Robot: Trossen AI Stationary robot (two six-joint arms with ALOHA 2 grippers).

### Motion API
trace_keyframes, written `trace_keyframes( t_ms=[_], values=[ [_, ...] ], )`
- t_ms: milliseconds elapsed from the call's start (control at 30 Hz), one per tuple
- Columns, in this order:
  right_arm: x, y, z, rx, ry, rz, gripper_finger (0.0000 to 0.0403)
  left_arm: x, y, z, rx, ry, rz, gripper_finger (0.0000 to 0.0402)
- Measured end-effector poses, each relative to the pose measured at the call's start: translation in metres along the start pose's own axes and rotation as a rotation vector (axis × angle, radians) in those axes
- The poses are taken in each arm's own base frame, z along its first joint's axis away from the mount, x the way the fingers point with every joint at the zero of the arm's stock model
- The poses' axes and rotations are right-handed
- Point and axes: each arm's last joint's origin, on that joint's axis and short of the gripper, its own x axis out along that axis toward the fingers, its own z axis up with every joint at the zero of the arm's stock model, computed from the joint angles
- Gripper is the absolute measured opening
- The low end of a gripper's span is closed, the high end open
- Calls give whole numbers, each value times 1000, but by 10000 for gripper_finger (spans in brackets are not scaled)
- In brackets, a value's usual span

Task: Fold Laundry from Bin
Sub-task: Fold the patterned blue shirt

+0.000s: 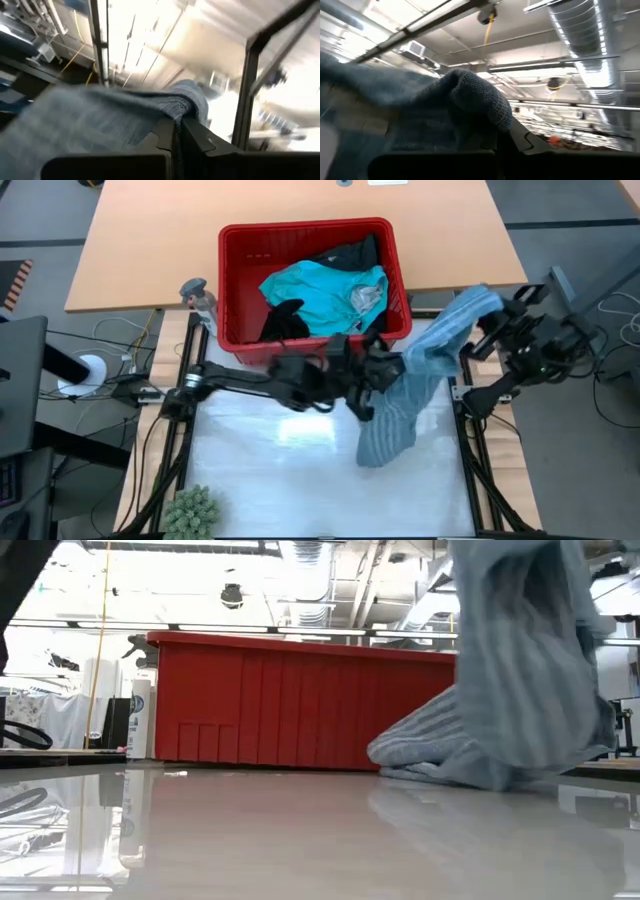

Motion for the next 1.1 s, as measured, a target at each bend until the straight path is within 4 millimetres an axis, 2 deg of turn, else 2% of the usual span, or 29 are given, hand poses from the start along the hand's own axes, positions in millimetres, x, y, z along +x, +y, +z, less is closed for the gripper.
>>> trace_keyframes(
  t_ms=[200, 300, 367, 500, 633, 700, 833, 933, 1033, 1100],
  values=[
    [12, 1, 15, -76, 162, 0, 25, -5, 24, -62, -216, 7, -34, 0],
    [13, 13, 18, -106, 283, 28, 25, -21, 26, -91, -261, 4, 33, 0],
    [13, 20, 22, -125, 361, 43, 25, -26, 24, -103, -274, 22, 41, 0],
    [8, 30, 27, -49, 367, 103, 25, -33, 15, -124, -335, 50, -12, 0],
    [4, 35, 30, -3, 355, 131, 25, -38, -9, -130, -397, 53, -58, 0],
    [5, 42, 30, -10, 355, 126, 25, -39, -19, -127, -416, 33, -114, 0],
    [7, 72, 25, -73, 343, 131, 25, -45, -47, -116, -401, -81, -254, 0],
    [4, 95, 23, -75, 333, 158, 25, -46, -62, -109, -392, -86, -343, 0],
    [-3, 118, 20, -114, 392, 174, 25, -48, -74, -114, -403, -61, -304, 0],
    [-9, 132, 17, -124, 403, 194, 25, -47, -75, -120, -371, -21, -243, 0]
  ],
)
